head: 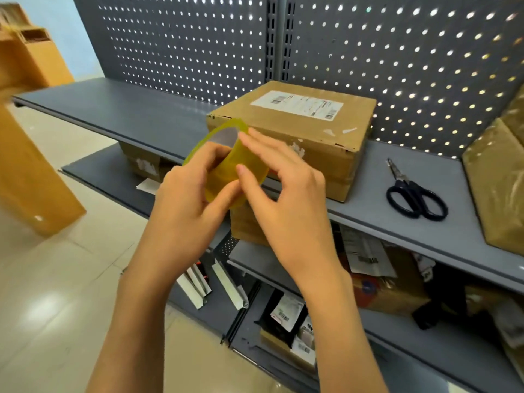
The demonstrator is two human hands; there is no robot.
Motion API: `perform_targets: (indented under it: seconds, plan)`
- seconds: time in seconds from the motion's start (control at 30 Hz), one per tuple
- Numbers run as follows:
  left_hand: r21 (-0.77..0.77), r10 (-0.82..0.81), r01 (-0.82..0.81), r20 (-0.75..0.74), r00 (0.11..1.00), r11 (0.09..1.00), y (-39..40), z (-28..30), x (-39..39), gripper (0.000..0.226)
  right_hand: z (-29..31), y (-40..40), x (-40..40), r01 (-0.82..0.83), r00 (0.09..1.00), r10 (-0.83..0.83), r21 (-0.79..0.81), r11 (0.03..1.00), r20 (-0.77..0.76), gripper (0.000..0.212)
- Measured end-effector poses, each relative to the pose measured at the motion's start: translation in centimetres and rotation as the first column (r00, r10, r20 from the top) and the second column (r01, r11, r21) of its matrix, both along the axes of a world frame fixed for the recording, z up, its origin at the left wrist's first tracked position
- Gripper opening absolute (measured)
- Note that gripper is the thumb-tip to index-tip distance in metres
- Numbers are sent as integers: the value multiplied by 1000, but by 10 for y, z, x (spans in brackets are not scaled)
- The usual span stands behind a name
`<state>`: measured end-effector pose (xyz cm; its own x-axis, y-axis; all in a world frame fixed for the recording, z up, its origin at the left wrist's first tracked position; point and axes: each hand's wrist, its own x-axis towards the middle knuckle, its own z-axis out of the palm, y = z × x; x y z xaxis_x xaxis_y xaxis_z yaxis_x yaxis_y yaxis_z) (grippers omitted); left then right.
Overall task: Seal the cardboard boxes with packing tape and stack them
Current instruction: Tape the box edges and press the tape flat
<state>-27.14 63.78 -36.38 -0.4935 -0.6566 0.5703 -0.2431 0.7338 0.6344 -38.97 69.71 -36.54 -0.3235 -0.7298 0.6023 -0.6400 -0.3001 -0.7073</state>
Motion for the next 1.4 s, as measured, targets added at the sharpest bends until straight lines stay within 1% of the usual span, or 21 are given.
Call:
perform_targets:
  seconds: [0.07,0.17,0.23,0.3,0.37,0.43,0.47,0.57,0.67,0.87,0.93,1.03,1.13,1.3,1.4]
  plan:
    - [3,-1,1,10,1000,1000,0,-1,1,20,-1,1,2,19,1000,-19,-3,1000,15,37]
    - [-9,7,-7,-7,1000,1000,-1,-2,4,17,-3,2,7,65,998,-65,-61,996,11,31]
    - [-7,13,-13,-25,1000,1000,-4,-2,5,15,-2,1,9,75,996,-71,-83,994,48,28]
    - [13,2,-1,-42,999,1000,-8,1,7,17,1,-2,7,57,989,-52,-38,998,136,32]
    - [46,-36,39,-66,997,998,-11,6,9,17,3,-7,3,43,985,-53,67,997,165,42]
    - [64,-66,71,-86,994,995,-13,10,11,16,3,-11,1,13,990,-32,141,990,139,48]
    - [61,-70,75,-89,994,995,-14,11,12,16,3,-13,3,15,993,-32,150,989,118,47]
    - [60,-51,58,-111,993,997,-19,12,12,17,3,-15,11,94,994,-100,101,990,53,43]
    - [19,-19,22,-114,993,1000,-26,11,13,19,3,-18,17,160,987,-161,66,985,6,39]
    - [18,-3,6,-119,993,1000,-38,8,18,21,1,-20,28,230,973,-231,-30,973,-4,29]
    - [20,-16,18,-115,993,1000,-40,8,20,20,0,-21,29,230,973,-229,-47,972,21,26]
    - [7,-50,51,-82,995,999,-43,8,24,22,1,-21,24,212,974,-205,-71,975,98,19]
    - [-4,-63,63,-62,996,998,-43,8,26,27,3,-19,21,203,976,-194,-79,976,101,14]
    - [-69,-85,83,-25,996,994,-43,10,29,28,4,-20,21,118,985,-119,10,993,123,12]
    - [-108,-60,60,1,998,992,-44,10,30,27,5,-21,21,106,989,-111,56,993,97,12]
